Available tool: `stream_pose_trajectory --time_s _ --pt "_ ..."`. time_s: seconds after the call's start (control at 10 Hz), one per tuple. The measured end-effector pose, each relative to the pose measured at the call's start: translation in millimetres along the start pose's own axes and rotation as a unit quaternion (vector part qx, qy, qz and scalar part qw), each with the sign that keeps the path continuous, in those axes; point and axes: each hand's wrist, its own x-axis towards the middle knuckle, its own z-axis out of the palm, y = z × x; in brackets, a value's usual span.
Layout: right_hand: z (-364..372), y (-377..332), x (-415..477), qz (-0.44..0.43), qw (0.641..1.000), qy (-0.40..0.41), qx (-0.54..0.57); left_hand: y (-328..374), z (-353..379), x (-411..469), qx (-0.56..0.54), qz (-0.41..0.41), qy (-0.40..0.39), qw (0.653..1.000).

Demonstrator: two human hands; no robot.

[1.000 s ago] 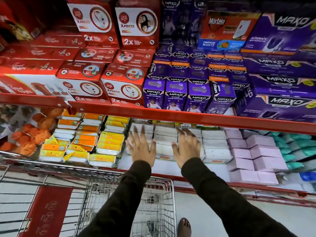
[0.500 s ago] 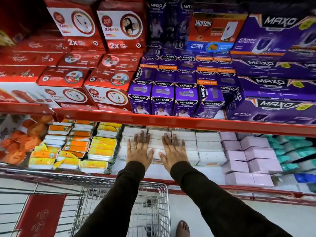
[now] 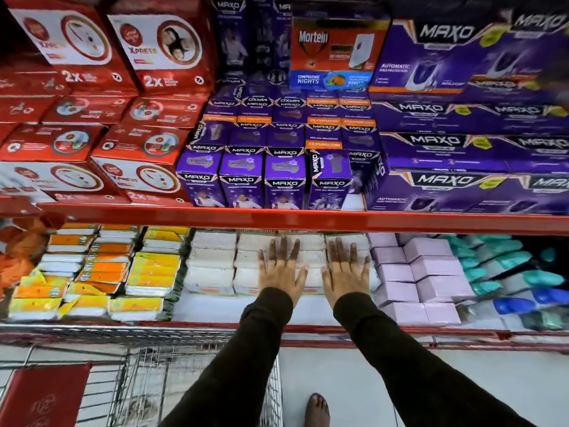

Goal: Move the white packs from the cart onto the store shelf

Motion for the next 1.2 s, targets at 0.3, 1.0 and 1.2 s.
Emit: stream_pose_trajectory --time_s 0.3,1.0,1.2 --pt "5 1 5 0.007 1.000 -0.003 -0.010 1 7 0 0.020 -0.010 -0.012 1.000" --pt "8 -69 -27 -0.056 0.998 -0.005 0.002 -85 -10 -31 -0.021 -0.045 0.001 0.999" --pt "-15 -80 -97 -0.114 0.977 0.171 0.051 -86 -33 -94 -0.071 0.058 0.146 0.985"
